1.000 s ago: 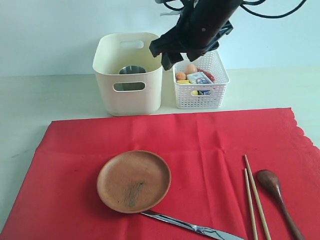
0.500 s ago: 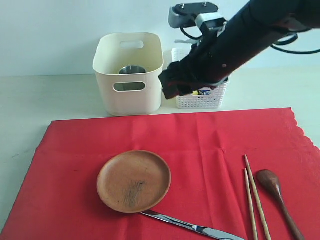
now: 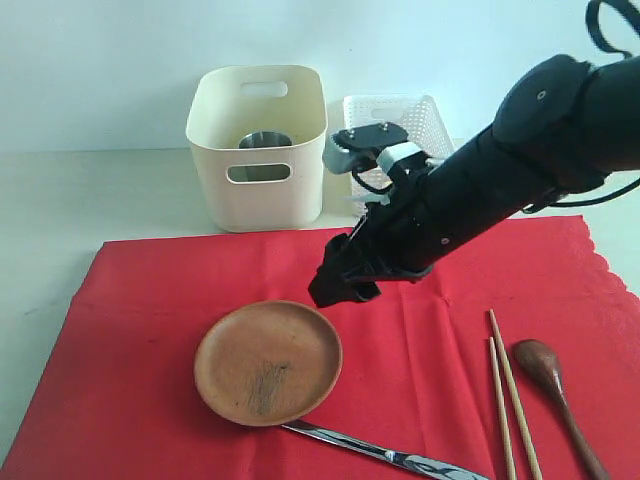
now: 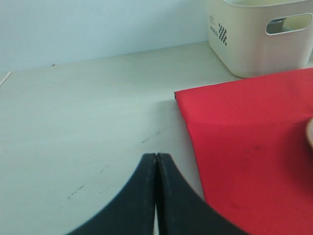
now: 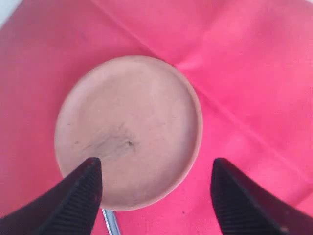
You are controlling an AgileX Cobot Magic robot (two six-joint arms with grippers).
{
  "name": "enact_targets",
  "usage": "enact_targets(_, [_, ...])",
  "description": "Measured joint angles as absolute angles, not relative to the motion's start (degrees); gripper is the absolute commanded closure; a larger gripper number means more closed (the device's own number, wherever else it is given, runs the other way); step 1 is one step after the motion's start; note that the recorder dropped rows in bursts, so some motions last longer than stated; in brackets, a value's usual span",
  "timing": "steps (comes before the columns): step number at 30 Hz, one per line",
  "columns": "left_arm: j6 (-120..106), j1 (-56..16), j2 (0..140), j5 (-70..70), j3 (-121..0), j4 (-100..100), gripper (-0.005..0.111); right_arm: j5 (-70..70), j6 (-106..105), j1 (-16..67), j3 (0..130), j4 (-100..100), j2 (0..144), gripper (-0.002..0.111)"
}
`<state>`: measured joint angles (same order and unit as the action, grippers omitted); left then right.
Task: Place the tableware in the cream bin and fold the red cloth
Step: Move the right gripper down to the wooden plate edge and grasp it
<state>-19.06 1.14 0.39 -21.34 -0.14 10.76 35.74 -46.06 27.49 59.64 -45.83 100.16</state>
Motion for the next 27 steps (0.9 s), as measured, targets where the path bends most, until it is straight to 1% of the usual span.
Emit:
enact_targets(9, [-19.1, 1.1, 0.4, -21.3, -0.1, 10.8, 0.107, 30.6, -46.5, 27.5, 59.6, -46.2, 109.0, 0.046])
enact_targets(14, [-19.1, 1.1, 0.4, -21.3, -0.1, 10.8, 0.107, 29.7, -46.5, 27.5, 59.6, -47.5, 111.4, 0.046])
enact_targets(21, [-19.1, 1.1, 0.4, -21.3, -0.1, 10.8, 0.107, 30.2, -53.8, 27.5, 59.6, -57.9, 113.3, 0.046])
enact_targets(27, [-19.1, 1.1, 0.4, -21.3, -0.1, 10.8, 0.107, 34.0, -59.7, 27.5, 59.6, -64.2, 115.3, 0.046])
